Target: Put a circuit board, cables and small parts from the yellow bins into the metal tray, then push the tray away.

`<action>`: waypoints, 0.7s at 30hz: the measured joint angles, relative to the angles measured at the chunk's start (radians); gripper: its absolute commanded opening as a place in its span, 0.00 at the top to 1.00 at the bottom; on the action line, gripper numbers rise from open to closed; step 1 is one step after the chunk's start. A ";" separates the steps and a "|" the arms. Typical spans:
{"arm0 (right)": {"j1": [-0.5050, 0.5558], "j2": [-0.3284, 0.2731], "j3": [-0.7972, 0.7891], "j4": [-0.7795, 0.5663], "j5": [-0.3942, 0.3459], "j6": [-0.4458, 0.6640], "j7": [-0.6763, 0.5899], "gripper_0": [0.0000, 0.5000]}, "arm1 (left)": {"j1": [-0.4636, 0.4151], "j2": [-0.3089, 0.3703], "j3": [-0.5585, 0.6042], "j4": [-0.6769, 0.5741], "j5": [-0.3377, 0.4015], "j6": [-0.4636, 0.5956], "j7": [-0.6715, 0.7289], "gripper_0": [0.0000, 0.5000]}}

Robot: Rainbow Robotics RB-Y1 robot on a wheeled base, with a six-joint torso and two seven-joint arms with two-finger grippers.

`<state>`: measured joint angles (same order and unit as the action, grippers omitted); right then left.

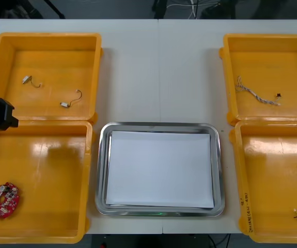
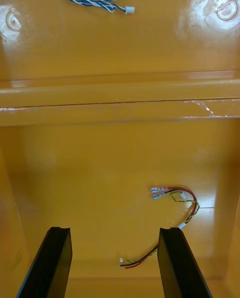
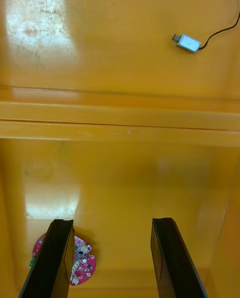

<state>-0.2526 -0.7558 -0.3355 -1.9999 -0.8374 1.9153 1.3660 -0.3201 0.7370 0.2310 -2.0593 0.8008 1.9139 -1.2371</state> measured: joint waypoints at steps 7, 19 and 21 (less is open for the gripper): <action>0.000 0.000 0.000 0.000 0.000 0.000 0.000 0.00 | 0.000 0.000 0.000 0.000 0.000 0.000 0.000 0.06; 0.000 0.000 0.000 0.000 0.000 0.000 0.000 0.00 | 0.000 0.000 0.000 0.000 0.000 0.000 0.000 0.06; 0.000 0.000 0.000 0.000 0.000 0.000 0.000 0.00 | 0.000 0.000 0.000 0.000 0.000 0.000 0.000 0.06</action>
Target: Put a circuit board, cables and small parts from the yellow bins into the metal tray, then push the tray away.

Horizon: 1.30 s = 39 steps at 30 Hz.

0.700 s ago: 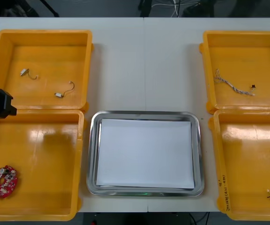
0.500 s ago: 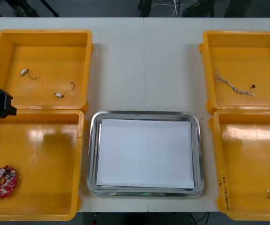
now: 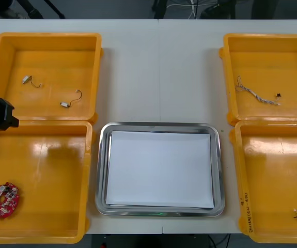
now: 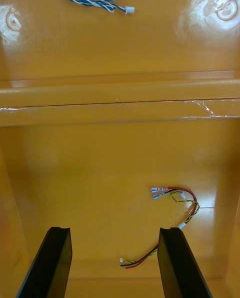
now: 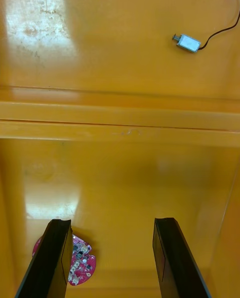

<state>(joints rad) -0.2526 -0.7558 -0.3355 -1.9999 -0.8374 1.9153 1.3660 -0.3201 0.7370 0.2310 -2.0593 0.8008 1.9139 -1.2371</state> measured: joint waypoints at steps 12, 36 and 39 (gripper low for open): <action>0.000 0.000 0.000 0.000 0.000 0.000 0.000 0.00 | 0.000 0.000 0.000 0.000 0.000 0.000 0.000 0.06; 0.000 0.000 0.000 0.000 0.000 0.000 0.000 0.00 | 0.000 0.000 0.000 0.000 0.000 0.000 0.000 0.06; 0.000 0.000 0.000 0.000 0.000 0.000 0.000 0.00 | 0.000 0.000 0.000 0.000 0.000 0.000 0.000 0.06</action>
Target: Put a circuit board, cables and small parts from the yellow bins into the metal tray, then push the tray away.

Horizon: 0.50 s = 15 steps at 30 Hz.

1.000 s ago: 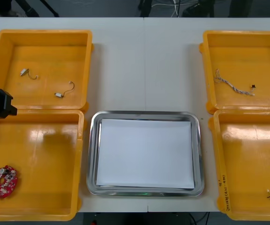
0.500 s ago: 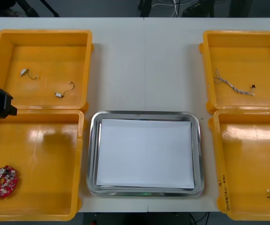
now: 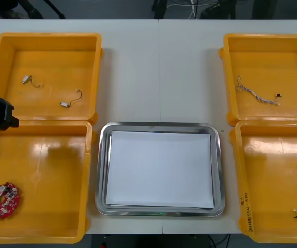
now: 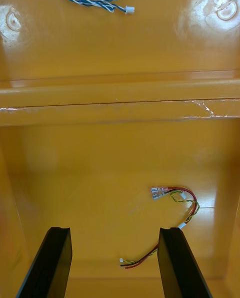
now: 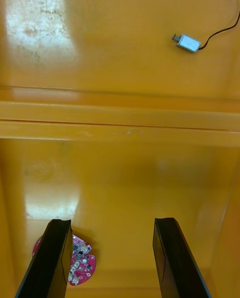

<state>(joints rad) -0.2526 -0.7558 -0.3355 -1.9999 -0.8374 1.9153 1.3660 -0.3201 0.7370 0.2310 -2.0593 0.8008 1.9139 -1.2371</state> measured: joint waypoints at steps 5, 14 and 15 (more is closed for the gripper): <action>0.000 0.000 0.000 0.000 0.000 0.000 0.000 0.00 | 0.000 0.000 0.000 0.000 0.000 0.000 0.000 0.06; 0.000 0.000 0.000 0.000 0.000 0.000 0.000 0.00 | 0.000 0.000 0.000 0.000 0.000 0.000 0.000 0.06; 0.000 0.000 0.000 0.000 0.000 0.000 0.000 0.00 | 0.000 0.000 0.000 0.000 0.000 0.000 0.000 0.06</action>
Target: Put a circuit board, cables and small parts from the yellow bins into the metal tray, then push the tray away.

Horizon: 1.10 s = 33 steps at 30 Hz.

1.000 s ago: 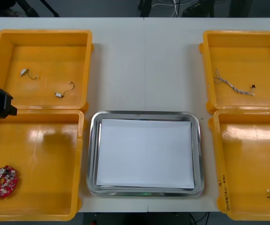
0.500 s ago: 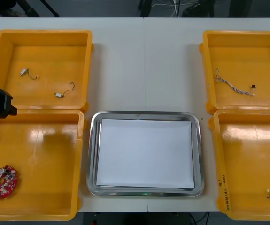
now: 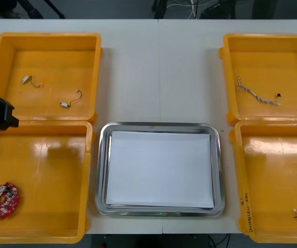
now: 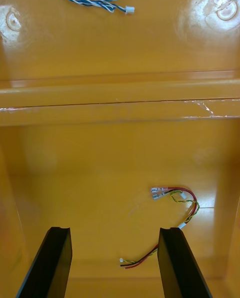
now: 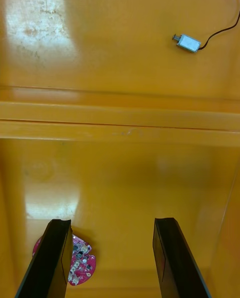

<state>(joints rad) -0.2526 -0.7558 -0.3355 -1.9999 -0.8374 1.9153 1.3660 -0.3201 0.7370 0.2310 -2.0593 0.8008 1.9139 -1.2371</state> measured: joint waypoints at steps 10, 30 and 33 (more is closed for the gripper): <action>0.000 0.000 0.000 0.000 0.000 0.000 0.000 0.00 | 0.000 0.000 0.000 0.000 0.000 0.000 0.000 0.06; 0.000 0.000 0.000 0.000 0.000 0.000 0.000 0.00 | 0.000 0.000 0.000 0.000 0.000 0.000 0.000 0.06; 0.000 0.000 0.000 0.000 0.000 0.000 0.000 0.00 | 0.000 0.000 0.000 0.000 0.000 0.000 0.000 0.06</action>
<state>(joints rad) -0.2526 -0.7558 -0.3355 -1.9999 -0.8374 1.9153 1.3660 -0.3201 0.7370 0.2310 -2.0593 0.8008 1.9139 -1.2371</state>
